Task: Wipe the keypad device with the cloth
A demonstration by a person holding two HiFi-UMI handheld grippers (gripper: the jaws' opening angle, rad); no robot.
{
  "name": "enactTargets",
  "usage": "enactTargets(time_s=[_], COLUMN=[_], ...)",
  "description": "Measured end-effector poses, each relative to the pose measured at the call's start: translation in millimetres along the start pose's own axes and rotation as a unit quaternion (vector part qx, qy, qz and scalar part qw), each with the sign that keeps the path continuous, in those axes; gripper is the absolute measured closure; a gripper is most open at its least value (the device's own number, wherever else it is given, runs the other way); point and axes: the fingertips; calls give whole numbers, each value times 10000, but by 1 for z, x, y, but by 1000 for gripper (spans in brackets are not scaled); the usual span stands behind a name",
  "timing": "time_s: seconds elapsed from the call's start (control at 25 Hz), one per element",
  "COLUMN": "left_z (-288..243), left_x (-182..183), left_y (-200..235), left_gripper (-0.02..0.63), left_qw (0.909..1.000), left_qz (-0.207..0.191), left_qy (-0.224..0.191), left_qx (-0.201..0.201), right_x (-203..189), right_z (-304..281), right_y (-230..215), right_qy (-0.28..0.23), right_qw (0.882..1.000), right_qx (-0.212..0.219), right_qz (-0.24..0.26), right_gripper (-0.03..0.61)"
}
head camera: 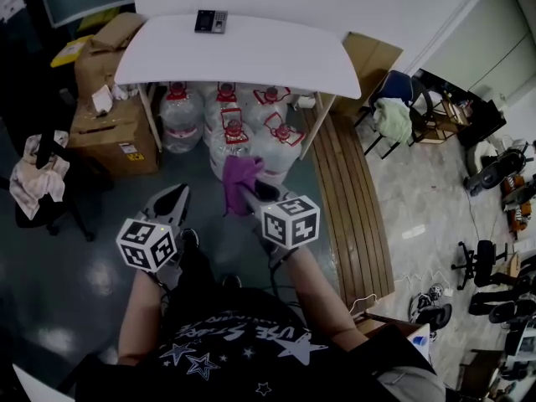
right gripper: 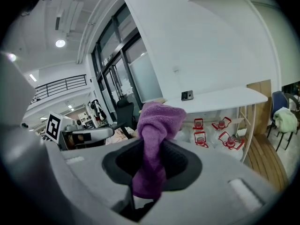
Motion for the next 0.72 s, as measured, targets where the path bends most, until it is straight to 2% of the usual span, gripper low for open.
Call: enactTargets(time_s=[0.32, 0.72], left_z=[-43, -95], left_x=[19, 51], left_y=[36, 112], left_gripper=[606, 606], left_qw=[9999, 9995], left_qz=[-10, 95], left_qy=[46, 177], left_qx=[-139, -254], right_x=[19, 66], right_z=[-41, -119], right_y=[-28, -58], right_qy=[71, 73], right_qw=[9997, 9989], right_qx=[-190, -400], right_qz=[-106, -227], right_gripper=[479, 479])
Point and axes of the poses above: the fingertips, and each gripper's own axes: z backward along the fingers, y to its left, x out of its top, and after that the axes turned 1 degree about -y, right-handed
